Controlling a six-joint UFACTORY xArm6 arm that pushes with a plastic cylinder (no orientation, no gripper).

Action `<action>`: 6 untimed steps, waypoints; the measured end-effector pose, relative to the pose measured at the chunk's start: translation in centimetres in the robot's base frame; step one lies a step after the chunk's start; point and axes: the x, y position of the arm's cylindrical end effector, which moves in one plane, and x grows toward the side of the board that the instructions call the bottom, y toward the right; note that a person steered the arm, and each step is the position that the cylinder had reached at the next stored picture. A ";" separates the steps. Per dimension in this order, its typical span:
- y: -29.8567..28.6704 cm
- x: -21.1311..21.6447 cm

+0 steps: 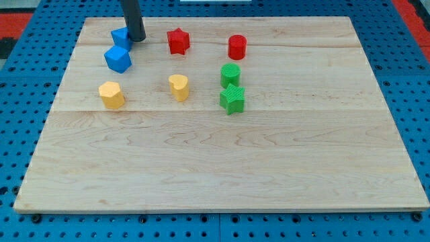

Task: Move the red star diagonal to the green circle

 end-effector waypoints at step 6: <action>6.7 0.2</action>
